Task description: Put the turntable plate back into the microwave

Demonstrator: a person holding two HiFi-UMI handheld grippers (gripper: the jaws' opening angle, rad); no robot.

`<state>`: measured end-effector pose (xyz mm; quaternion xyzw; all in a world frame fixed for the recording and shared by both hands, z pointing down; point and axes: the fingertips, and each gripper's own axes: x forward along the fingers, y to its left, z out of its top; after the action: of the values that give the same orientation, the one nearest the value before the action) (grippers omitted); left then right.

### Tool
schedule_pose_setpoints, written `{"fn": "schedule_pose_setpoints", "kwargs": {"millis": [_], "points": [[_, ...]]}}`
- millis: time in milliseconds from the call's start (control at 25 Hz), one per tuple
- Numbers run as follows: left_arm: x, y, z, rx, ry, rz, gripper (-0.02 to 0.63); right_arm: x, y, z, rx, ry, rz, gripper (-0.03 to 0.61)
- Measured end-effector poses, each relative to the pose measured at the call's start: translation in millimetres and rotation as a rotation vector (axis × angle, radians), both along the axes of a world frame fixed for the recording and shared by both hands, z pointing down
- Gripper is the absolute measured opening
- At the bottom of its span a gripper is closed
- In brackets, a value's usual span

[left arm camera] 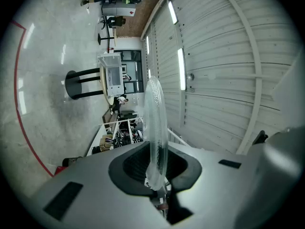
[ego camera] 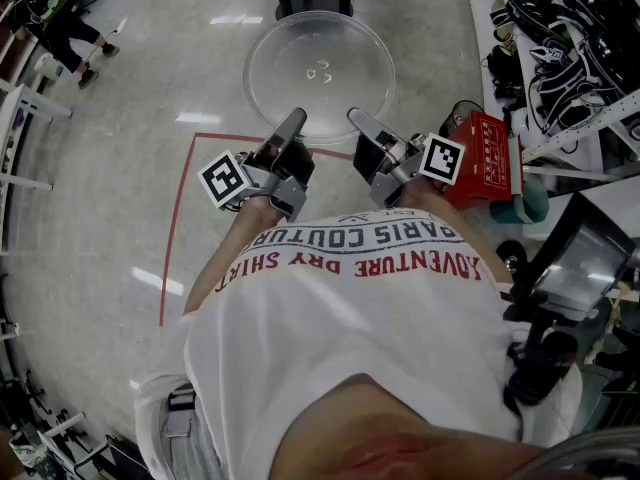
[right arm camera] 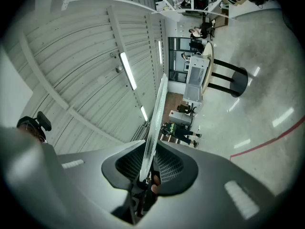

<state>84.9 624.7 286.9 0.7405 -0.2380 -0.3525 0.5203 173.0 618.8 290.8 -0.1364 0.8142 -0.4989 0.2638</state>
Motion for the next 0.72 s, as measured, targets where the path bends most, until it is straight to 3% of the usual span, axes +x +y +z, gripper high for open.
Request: {"fn": "schedule_pose_setpoints", "kwargs": {"millis": [720], "points": [[1.9,3.1,-0.8,-0.018,0.033,0.022,0.040,4.0,3.7,-4.6,-0.007,-0.023,0.032,0.044]]}}
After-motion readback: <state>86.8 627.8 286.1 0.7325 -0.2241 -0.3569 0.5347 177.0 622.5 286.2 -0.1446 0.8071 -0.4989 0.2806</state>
